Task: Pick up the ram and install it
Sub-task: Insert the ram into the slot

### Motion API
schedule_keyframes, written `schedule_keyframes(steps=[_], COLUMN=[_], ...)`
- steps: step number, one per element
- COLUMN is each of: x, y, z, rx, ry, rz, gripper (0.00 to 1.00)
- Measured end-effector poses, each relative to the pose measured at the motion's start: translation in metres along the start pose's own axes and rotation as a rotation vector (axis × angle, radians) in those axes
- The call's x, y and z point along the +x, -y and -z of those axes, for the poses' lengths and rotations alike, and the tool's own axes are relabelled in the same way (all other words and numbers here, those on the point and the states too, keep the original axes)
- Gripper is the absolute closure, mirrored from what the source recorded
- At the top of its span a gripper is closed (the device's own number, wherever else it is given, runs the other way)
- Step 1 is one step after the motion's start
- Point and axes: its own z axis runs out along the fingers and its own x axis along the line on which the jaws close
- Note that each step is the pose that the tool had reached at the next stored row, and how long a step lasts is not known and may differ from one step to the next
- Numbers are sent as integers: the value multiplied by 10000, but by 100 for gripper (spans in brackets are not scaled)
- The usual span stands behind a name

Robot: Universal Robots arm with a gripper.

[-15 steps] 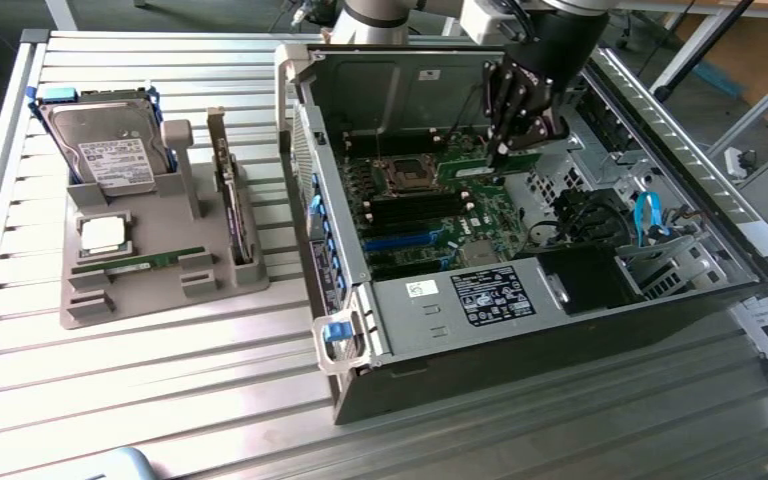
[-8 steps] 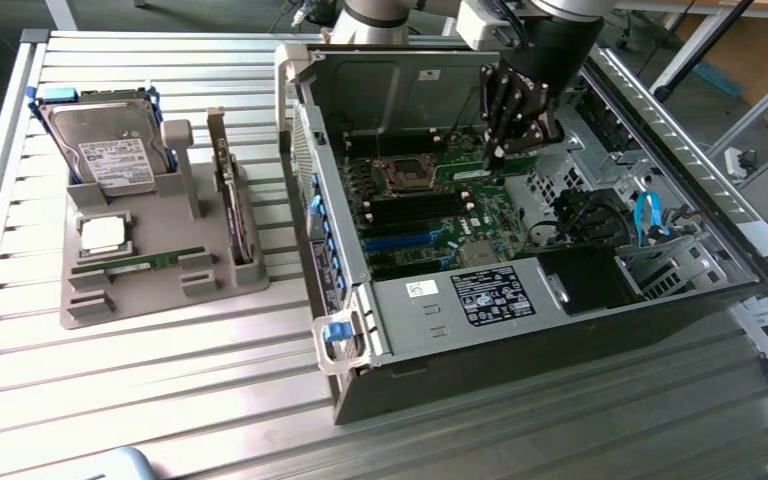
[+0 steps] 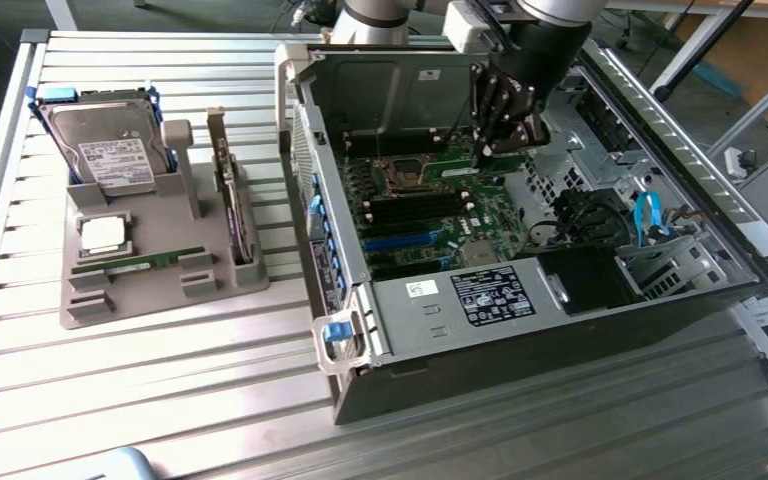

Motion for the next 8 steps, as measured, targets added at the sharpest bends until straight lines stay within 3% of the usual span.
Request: schedule_keyframes(steps=[1, 3, 8], x=[0, -1, -1], y=[-12, -36, -51], z=[-2, -24, -101], rx=[3, 9, 7], ry=[105, 225, 226], rz=[-12, -22, -22], gripper=[88, 88, 88])
